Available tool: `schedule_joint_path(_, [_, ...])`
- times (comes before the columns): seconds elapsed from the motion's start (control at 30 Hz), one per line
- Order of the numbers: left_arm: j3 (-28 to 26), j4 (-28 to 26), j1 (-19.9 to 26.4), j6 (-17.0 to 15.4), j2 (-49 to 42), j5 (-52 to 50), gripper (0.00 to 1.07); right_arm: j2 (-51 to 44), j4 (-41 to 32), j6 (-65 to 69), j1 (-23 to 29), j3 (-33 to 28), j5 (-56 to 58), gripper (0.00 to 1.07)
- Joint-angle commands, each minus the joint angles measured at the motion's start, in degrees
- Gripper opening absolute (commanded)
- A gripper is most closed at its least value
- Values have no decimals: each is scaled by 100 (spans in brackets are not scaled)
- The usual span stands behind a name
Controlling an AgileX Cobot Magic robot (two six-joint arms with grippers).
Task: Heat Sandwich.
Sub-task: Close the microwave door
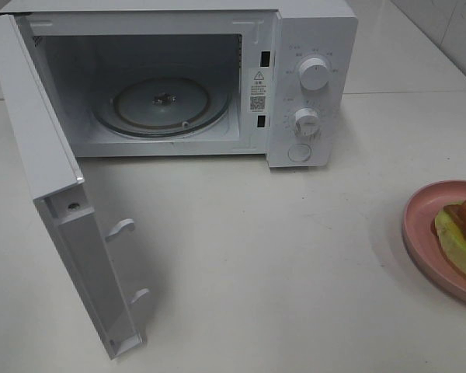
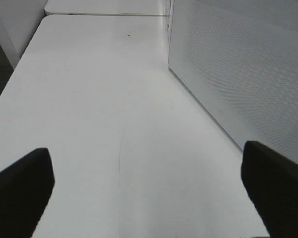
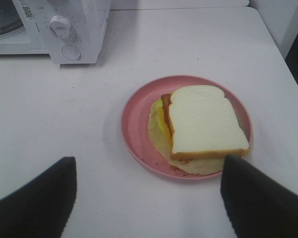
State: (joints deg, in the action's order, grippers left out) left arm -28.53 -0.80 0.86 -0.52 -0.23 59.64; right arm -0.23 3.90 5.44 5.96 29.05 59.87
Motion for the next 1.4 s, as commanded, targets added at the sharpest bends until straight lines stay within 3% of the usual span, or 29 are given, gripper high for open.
schedule_joint_path(0.03, [17, -6, -17, -17, -115, -29, 97, -155, -11, 0, -23, 0, -46, 76])
schedule_joint_path(0.47, [-178, 80, -17, -29, -17, -286, 97, -155, -11, 0, -23, 0, -46, 76])
schedule_joint_path(0.63, [-201, 120, -17, -29, 384, -688, 90, -155, -11, -6, -23, 0, -46, 76])
schedule_joint_path(1.13, [-189, 115, -17, -40, 2412, -1748, 36, -155, -11, -6, -23, 0, -46, 76])
schedule_joint_path(1.23, [-120, 126, -17, -40, 2773, -2108, 9, -155, -11, -6, -23, 0, -46, 76])
schedule_joint_path(1.27, [-120, 126, -17, -40, 2773, -2108, 9, -155, -11, -6, -23, 0, -46, 76])
schedule_joint_path(1.3, [-23, 120, -17, -40, 2974, -2452, 0, -155, -11, -6, -23, 0, -46, 76])
schedule_joint_path(1.4, [109, 120, -17, -40, 3140, -2928, 0, -155, -11, -6, -23, 0, -46, 76])
